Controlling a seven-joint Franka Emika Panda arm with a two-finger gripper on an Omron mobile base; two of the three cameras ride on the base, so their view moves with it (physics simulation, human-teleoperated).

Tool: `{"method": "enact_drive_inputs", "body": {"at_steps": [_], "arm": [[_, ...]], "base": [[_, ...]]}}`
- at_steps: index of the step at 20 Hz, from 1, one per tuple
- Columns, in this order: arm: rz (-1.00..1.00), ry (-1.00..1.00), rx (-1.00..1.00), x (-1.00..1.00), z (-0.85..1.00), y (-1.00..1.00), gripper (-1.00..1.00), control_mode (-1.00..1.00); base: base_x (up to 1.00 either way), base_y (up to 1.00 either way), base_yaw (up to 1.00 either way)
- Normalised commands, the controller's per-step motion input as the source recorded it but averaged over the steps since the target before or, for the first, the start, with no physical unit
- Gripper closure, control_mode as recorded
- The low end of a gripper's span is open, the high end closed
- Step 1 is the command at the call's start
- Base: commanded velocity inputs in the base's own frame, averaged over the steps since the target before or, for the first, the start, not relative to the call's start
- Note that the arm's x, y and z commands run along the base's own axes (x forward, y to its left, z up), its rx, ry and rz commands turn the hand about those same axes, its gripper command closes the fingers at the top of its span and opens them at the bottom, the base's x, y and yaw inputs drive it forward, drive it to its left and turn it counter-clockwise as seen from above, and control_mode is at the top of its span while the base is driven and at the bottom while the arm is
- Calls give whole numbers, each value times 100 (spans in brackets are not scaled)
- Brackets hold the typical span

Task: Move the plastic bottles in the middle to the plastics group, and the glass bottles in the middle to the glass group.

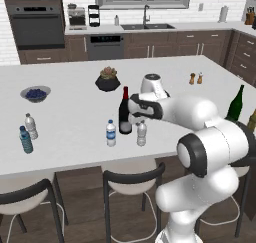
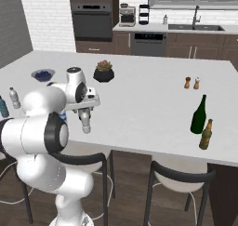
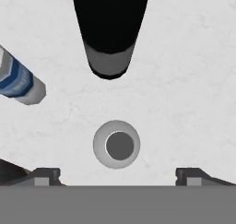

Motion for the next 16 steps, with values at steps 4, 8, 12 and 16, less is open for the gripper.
{"method": "enact_drive_inputs", "body": {"at_steps": [4, 8, 12, 16], "arm": [[0, 0, 0, 11, -25, 1, -100, -100], [0, 0, 0, -3, -20, 0, -100, -100], [0, 0, 0, -2, -20, 0, -100, -100], [0, 0, 0, 2, -18, 0, -100, -100]], "base": [[0, 0, 0], [0, 0, 0], [0, 0, 0], [0, 0, 0]]}}
